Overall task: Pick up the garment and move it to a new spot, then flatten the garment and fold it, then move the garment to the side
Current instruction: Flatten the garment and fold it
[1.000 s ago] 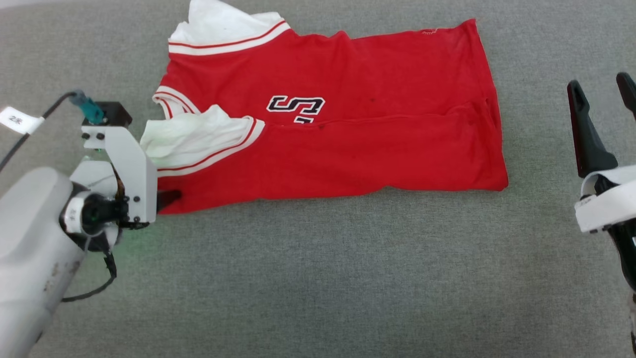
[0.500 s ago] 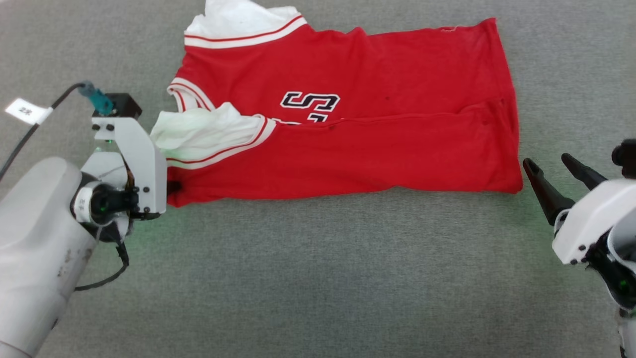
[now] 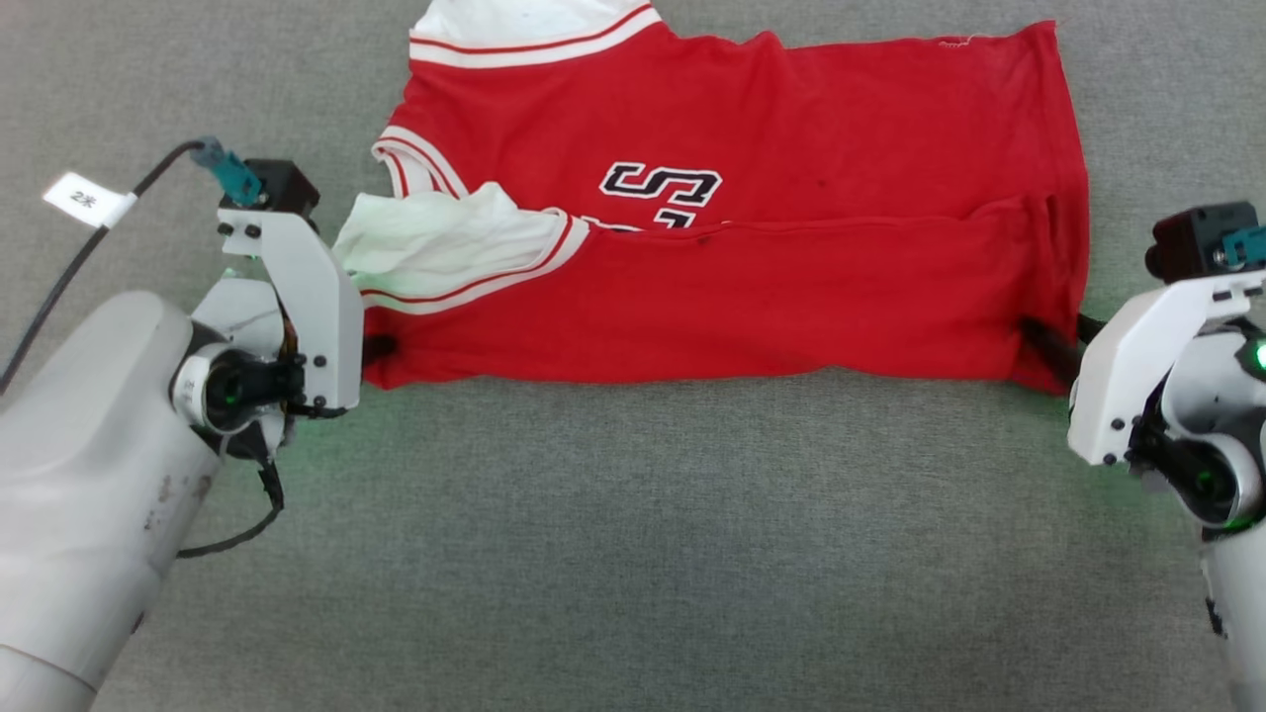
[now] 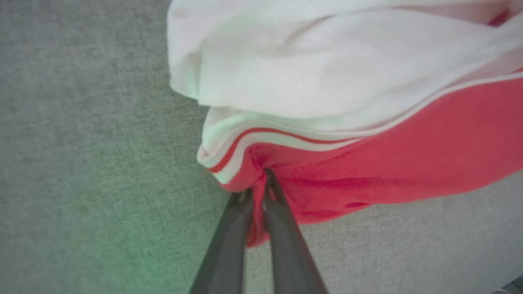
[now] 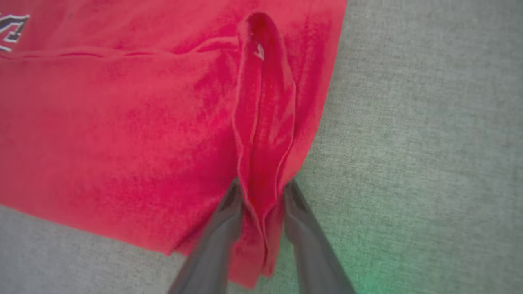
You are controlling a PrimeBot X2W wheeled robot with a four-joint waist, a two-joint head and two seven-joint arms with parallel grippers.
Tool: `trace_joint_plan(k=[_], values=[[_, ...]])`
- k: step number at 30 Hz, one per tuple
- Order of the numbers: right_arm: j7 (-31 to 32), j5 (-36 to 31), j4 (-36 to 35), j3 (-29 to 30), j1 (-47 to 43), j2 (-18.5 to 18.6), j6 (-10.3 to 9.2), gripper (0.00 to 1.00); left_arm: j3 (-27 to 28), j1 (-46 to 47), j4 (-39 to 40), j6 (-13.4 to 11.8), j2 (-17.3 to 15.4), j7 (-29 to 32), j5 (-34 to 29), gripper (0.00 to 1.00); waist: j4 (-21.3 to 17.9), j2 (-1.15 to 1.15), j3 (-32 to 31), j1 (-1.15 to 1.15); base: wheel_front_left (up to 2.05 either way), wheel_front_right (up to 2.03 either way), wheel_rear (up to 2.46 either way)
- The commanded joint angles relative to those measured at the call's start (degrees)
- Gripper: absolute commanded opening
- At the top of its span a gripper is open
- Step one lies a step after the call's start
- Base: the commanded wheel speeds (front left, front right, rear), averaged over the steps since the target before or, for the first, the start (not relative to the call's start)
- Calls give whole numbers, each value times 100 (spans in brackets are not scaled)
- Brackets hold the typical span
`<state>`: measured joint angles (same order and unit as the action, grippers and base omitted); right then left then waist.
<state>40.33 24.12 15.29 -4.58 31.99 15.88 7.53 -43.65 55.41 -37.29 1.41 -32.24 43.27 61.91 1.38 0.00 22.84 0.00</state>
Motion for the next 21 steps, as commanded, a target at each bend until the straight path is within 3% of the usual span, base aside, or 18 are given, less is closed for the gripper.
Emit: trace_joint_plan(k=[1, 11, 21], values=[[72, 9, 185, -121, -63, -42, -9, 0, -126, -166, -140, -23, 169, -47, -65, 0, 14, 0, -7, 0, 0, 0, 0], [239, 362, 104, -246, 204, 340, -9, 0, -47, -109, -110, -113, -26, 132, 45, 0, 71, 0, -228, 0, 0, 0, 0], [794, 761, -724, -245, -294, 941, -10, 0, -165, -450, 1190, -567, -763, 593, -115, 0, 157, 0, -430, 0, 0, 0, 0]])
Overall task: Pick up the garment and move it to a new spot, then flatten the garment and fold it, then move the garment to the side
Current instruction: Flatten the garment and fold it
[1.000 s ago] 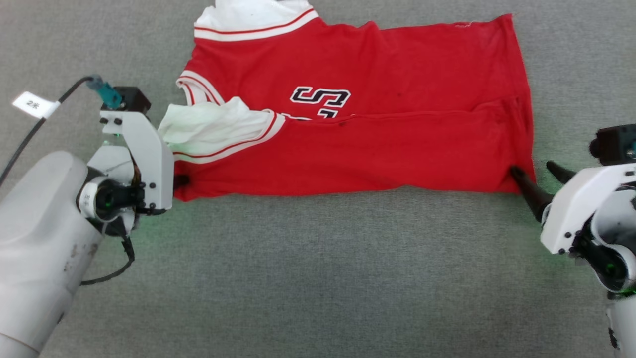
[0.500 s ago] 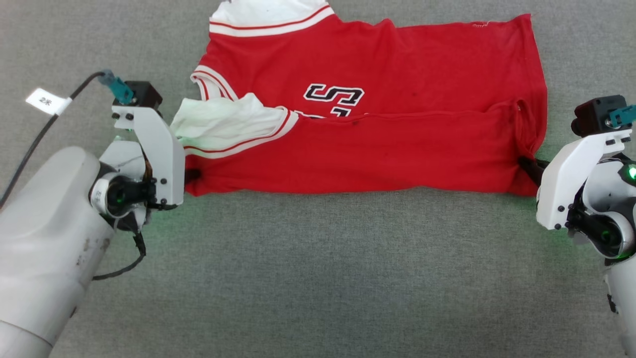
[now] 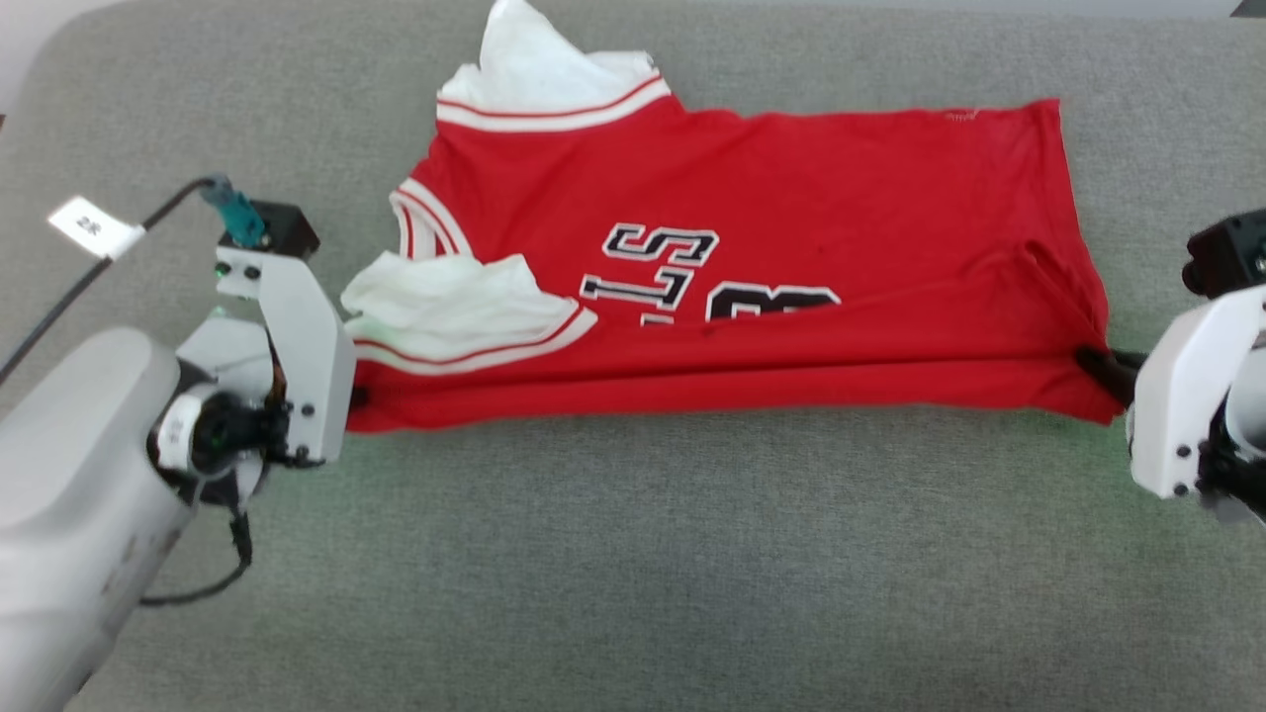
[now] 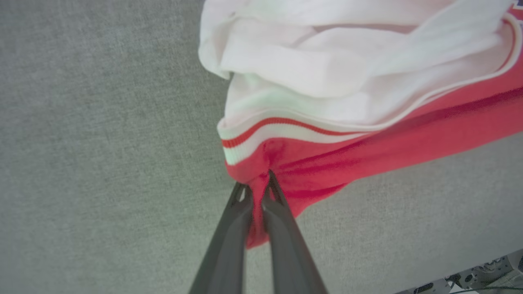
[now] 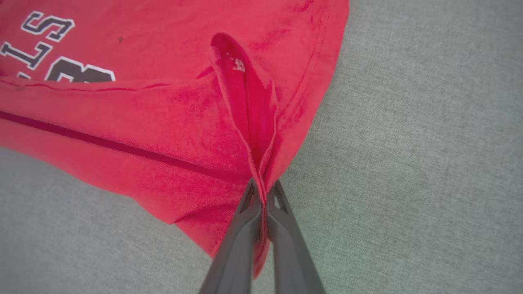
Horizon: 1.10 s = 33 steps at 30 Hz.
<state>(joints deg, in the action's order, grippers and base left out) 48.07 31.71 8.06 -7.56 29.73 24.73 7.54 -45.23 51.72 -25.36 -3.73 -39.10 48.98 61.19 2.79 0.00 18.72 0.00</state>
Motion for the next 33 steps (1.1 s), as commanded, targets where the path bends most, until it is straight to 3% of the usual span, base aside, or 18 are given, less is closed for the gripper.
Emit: trace_joint_plan(k=[1, 8, 13, 17, 21, 22, 23, 24, 25, 26, 27, 33], values=[[106, 30, -110, 70, -151, 112, -11, 0, -22, -143, 199, -130, -166, 86, -51, 0, 25, 0, -28, 0, 0, 0, 0], [767, 260, -951, 279, -846, 332, -11, 0, -72, -730, 1798, -786, -733, 385, -39, 0, 62, 0, -47, 0, 0, 0, 0], [1054, 310, -1468, 563, -1456, 201, -11, 0, -144, -1289, 2609, -1156, -974, 384, 34, 0, 39, 0, -15, 0, 0, 0, 0], [1117, 213, -1604, 664, -1789, -27, -11, 0, -224, -1616, 2796, -1300, -1023, 325, 78, 0, -10, 0, 7, 0, 0, 0, 0], [1040, 103, -1537, 602, -1952, -236, -10, 0, -281, -1779, 2719, -1277, -958, 247, 93, 0, -50, 0, 17, 0, 0, 0, 0], [982, 53, -1514, 601, -1955, -265, -10, 0, -284, -1800, 2688, -1265, -946, 222, 91, 11, -58, 0, 16, 0, 0, 0, 0], [929, 39, -1477, 583, -1947, -301, -10, 0, -285, -1812, 2656, -1249, -939, 203, 97, 31, -67, 0, 13, 0, 0, 0, 0], [886, 20, -1439, 556, -1942, -326, -10, 0, -275, -1793, 2621, -1253, -950, 178, 69, 78, -72, 0, 6, 0, 0, 0, 0], [813, 17, -1420, 543, -1913, -346, -10, 15, -258, -1770, 2593, -1245, -967, 155, 50, 100, -79, 0, -1, 0, 0, 0, 0], [721, 15, -1410, 514, -1862, -340, -10, 47, -243, -1745, 2575, -1236, -989, 149, 47, 100, -85, 0, -7, 0, 0, 0, 0], [662, 23, -1375, 480, -1832, -324, -10, 100, -235, -1714, 2579, -1216, -1017, 163, 37, 100, -90, 0, -18, 0, 0, 0, 0], [424, 105, -1343, 483, -1723, -284, -10, 100, -126, -1507, 2734, -1204, -1210, 245, 7, 100, -125, 0, -79, 0, 0, 0, 0]])
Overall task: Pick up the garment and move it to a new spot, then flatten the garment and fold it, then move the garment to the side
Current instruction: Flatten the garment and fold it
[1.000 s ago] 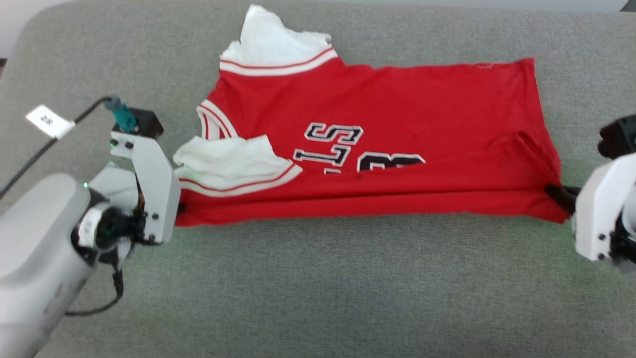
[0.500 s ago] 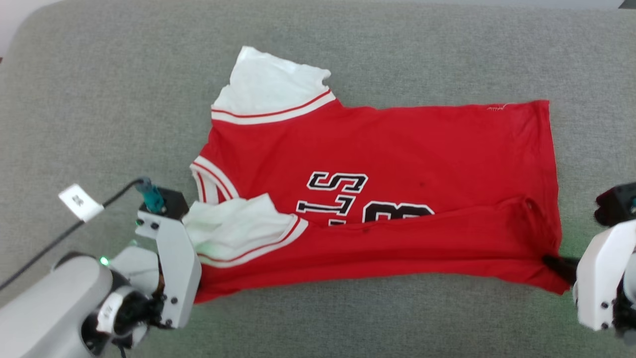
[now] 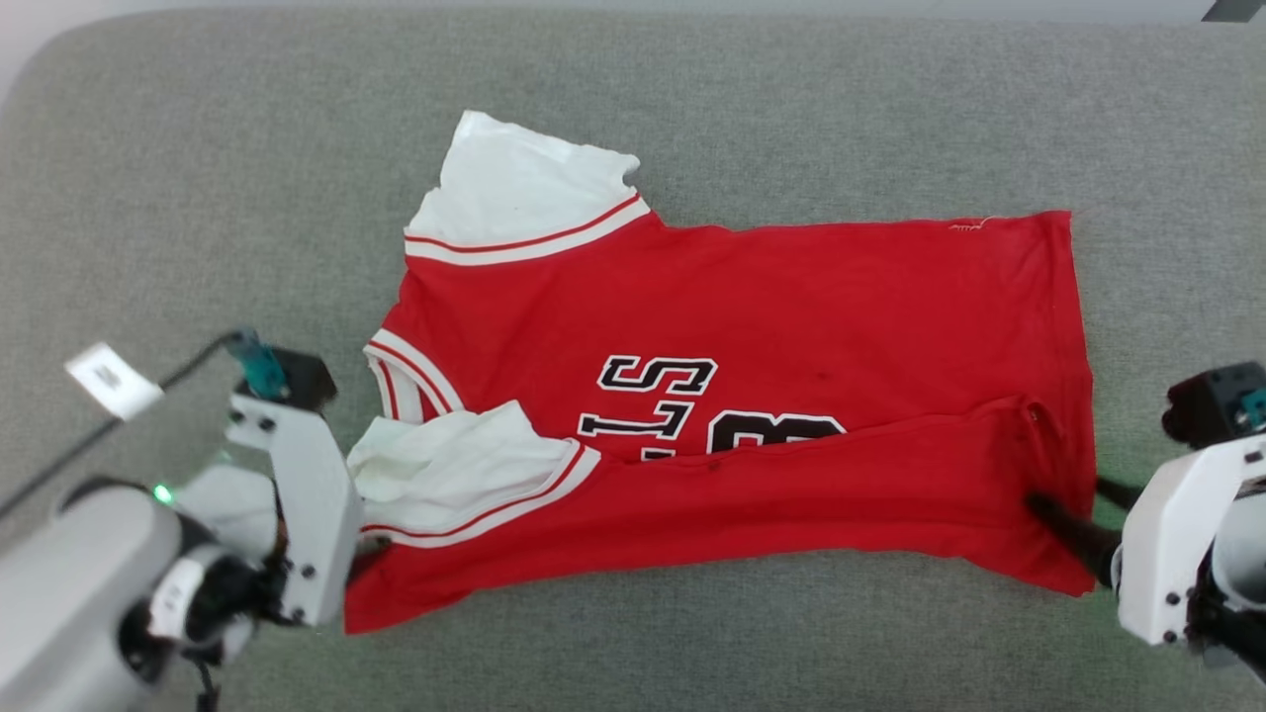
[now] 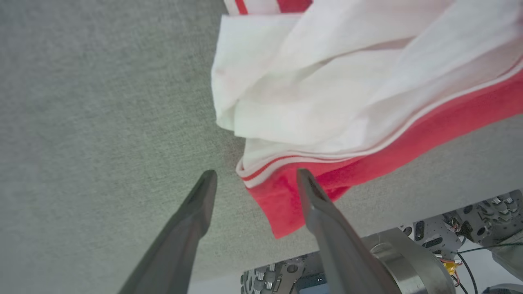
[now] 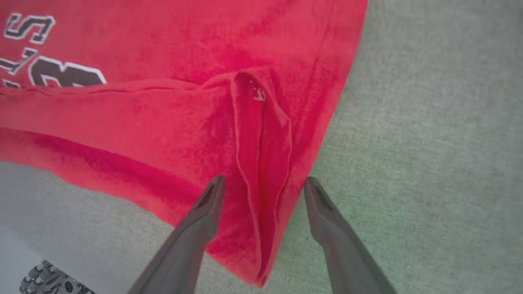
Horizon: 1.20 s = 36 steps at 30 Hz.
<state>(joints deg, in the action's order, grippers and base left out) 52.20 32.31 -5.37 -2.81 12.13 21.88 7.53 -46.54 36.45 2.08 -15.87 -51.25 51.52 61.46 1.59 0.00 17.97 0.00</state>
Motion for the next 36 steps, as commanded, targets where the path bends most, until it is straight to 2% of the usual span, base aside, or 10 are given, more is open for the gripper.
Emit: trace_joint_plan(k=[1, 5, 9, 13, 17, 20, 24, 30, 36], values=[[-63, 66, -30, 29, 63, 20, -9, 100, 37, 74, 34, 12, -30, 38, -9, 100, -11, 0, -13, 0, 0, 0, 0], [-409, 72, -176, 127, 192, -50, -9, 100, 260, 380, 172, -40, -185, 125, 40, 100, -74, 0, -20, 0, 0, 0, 0], [-940, -82, -344, 175, 390, -118, -9, 100, 466, 844, 151, 113, -195, -37, -143, 100, -186, 0, 41, 0, 0, 0, 0], [-1756, -345, -473, 106, 648, -247, -9, 100, 617, 1400, -226, 475, 1, -514, -446, 100, -345, 0, 168, 0, 0, 0, 0], [-2887, -741, -483, -44, 948, -281, -9, 100, 686, 1907, -861, 875, 270, -1031, -727, 100, -553, 0, 354, 0, 0, 0, 0], [-3670, -1050, -411, -179, 1118, -309, -9, 100, 727, 2258, -1349, 1080, 440, -1388, -917, 100, -735, 0, 514, 0, 0, 0, 0], [-4397, -1356, -255, -358, 1229, -385, -9, 100, 766, 2657, -1993, 1369, 605, -1771, -1092, 100, -984, 0, 732, 0, 0, 0, 0], [-4842, -1426, 26, -468, 1292, -513, -9, 100, 666, 3162, -2858, 1831, 729, -1889, -1242, 100, -1282, 0, 1019, 0, 0, 0, 0], [-4955, -1411, 183, -535, 1338, -611, -9, 100, 559, 3587, -3603, 2045, 799, -1631, -1281, 100, -1483, 0, 1252, 0, 0, 0, 0]])
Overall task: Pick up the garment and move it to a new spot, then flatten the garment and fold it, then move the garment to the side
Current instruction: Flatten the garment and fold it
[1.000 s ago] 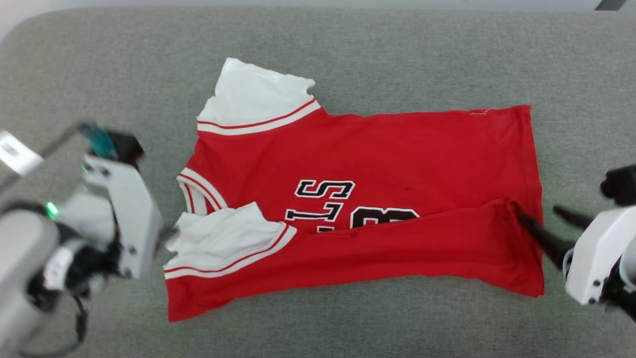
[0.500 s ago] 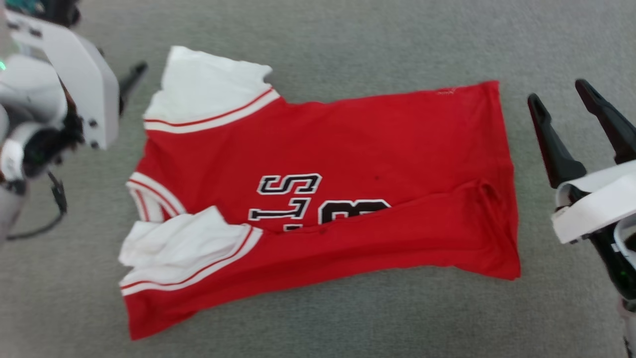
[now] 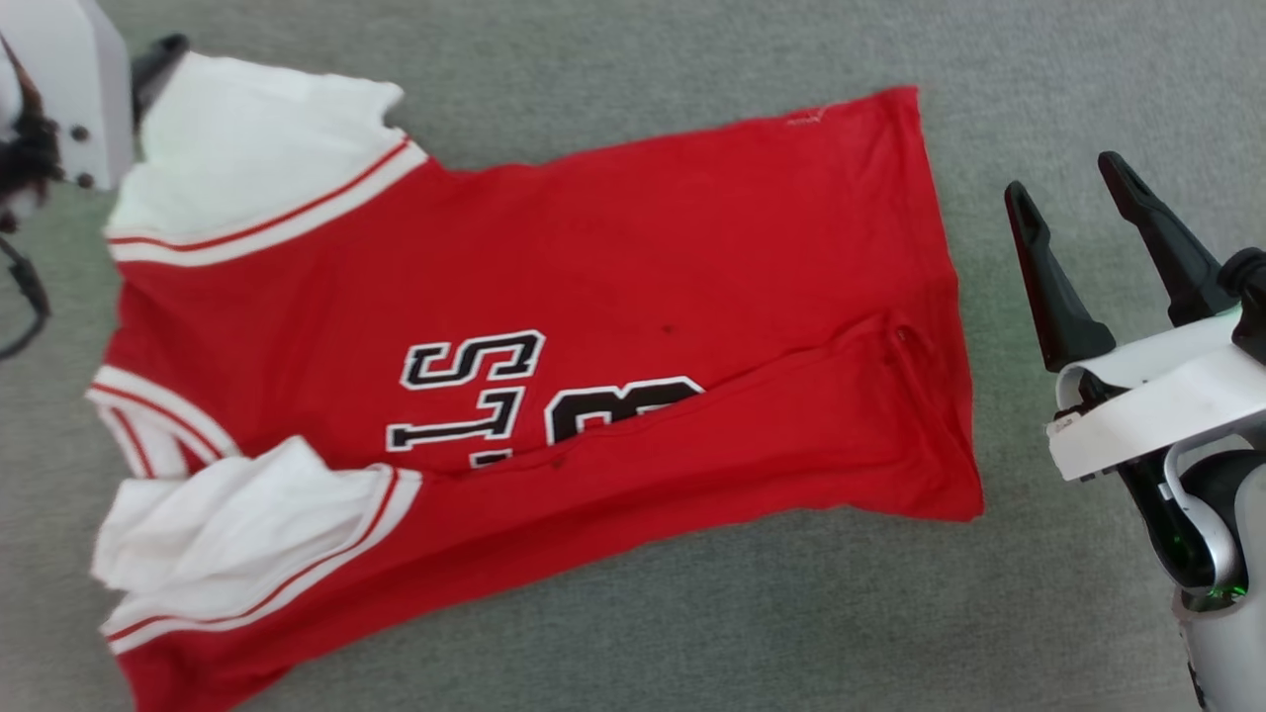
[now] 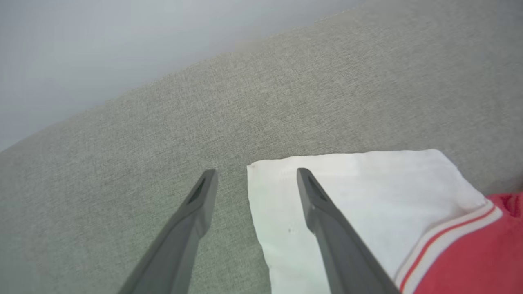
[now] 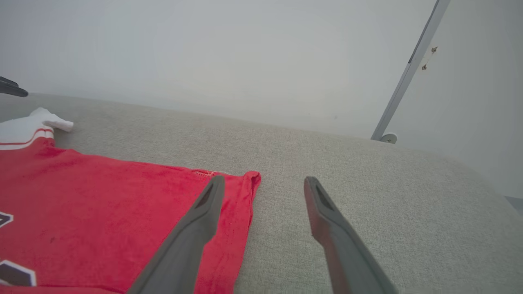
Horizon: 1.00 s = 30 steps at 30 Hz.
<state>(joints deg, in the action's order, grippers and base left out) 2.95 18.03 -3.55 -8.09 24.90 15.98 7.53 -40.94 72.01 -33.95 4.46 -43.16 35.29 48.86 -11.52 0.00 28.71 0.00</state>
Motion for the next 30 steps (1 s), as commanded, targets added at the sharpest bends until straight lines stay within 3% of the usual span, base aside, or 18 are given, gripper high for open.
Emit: trace_joint_plan(k=[1, 11, 12, 13, 14, 19, 25, 30], values=[[-38, 31, 28, -13, 58, -39, -9, 100, -34, 86, -90, 41, 6, 34, -39, 100, -194, 0, 209, 0, 0, 0, 0], [-51, 7, 127, -65, 165, -116, -9, 100, -254, 283, -1235, 79, 214, 640, 22, 100, -347, 0, 442, 0, 0, 0, 0], [-13, 19, 142, -58, 181, -120, -9, 100, -254, 261, -1344, 89, 262, 760, 72, 79, -350, 0, 450, 0, 0, 0, 0], [8, 26, 144, -44, 203, -116, -9, 100, -254, 229, -1445, 90, 308, 885, 140, 49, -347, 0, 457, 0, 0, 0, 0], [55, 35, 142, -34, 228, -117, -9, 100, -234, 186, -1554, 70, 364, 1052, 256, 1, -343, 0, 460, 0, 0, 0, 0], [369, 89, 72, 26, 335, -124, -9, 100, -205, 50, -1813, -109, 646, 1852, 613, 0, -271, 0, 465, 0, 0, 0, 0], [855, 169, 19, -63, 594, -216, -9, 100, -120, 157, -1662, -147, 738, 1769, 706, 0, -201, 0, 497, 0, 0, 0, 0], [1705, 289, 283, -191, 1167, -223, -9, 100, -144, 278, -1525, -83, 766, 1650, 664, 0, -101, 0, 525, 0, 0, 0, 0]])
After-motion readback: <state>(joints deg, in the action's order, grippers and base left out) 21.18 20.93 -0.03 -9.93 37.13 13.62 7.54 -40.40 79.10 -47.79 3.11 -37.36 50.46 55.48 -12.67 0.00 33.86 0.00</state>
